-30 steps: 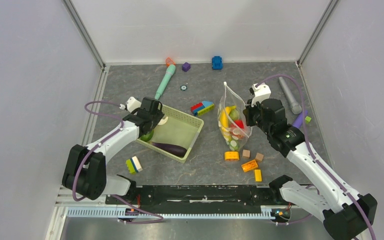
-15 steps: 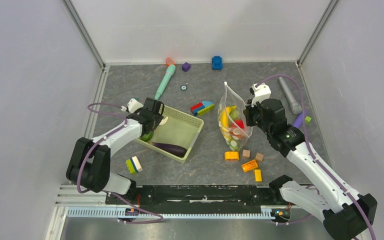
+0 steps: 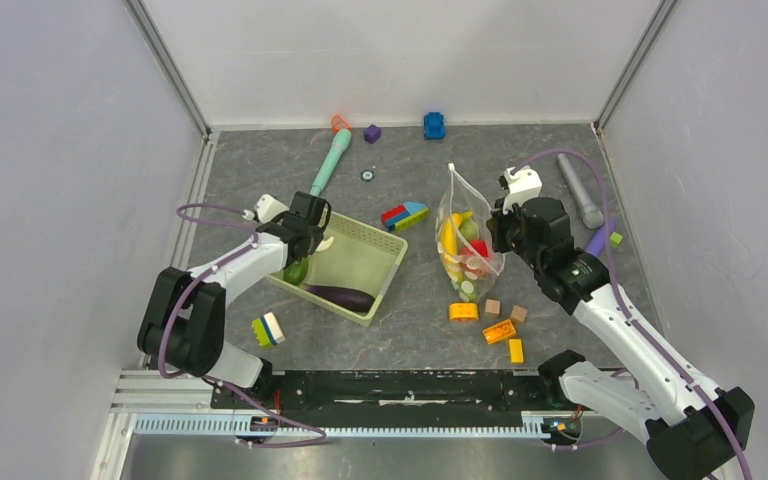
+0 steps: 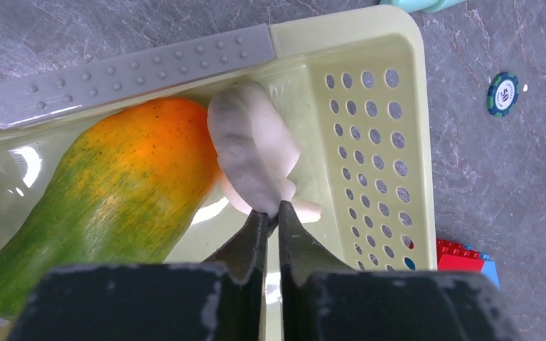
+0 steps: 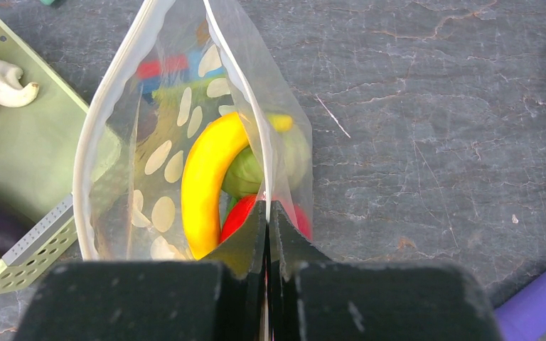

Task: Place the food in the zip-top bag and seal the zipper
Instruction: Pick up the fake vegetable from the bin.

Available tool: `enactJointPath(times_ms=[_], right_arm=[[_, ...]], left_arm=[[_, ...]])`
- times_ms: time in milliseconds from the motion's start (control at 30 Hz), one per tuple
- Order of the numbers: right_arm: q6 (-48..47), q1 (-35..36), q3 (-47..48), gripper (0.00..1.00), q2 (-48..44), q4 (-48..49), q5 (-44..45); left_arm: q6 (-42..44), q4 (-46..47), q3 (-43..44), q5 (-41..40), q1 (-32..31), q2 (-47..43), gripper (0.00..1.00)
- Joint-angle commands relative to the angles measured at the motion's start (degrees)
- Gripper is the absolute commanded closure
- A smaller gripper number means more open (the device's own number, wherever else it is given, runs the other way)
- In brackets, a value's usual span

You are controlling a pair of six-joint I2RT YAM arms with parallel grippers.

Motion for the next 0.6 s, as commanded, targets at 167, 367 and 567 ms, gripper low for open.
enactJointPath(times_ms=[167, 367, 567], right_arm=[[-0.6, 0.0, 0.2, 0.97, -0.2, 1.0, 0.0], [0.0, 0.0, 0.1, 0.97, -0.9, 1.0, -0.5], [0.5, 0.0, 0.1, 0.97, -1.1, 1.0, -1.3]], left_arm=[[2.1, 0.3, 0.2, 0.4, 0.1, -5.0, 0.98], [8.8, 3.4, -2.6, 5.0, -0.9, -12.7, 0.98], [17.3, 8.7, -5.2, 11.6, -1.5, -22.5, 0.98]])
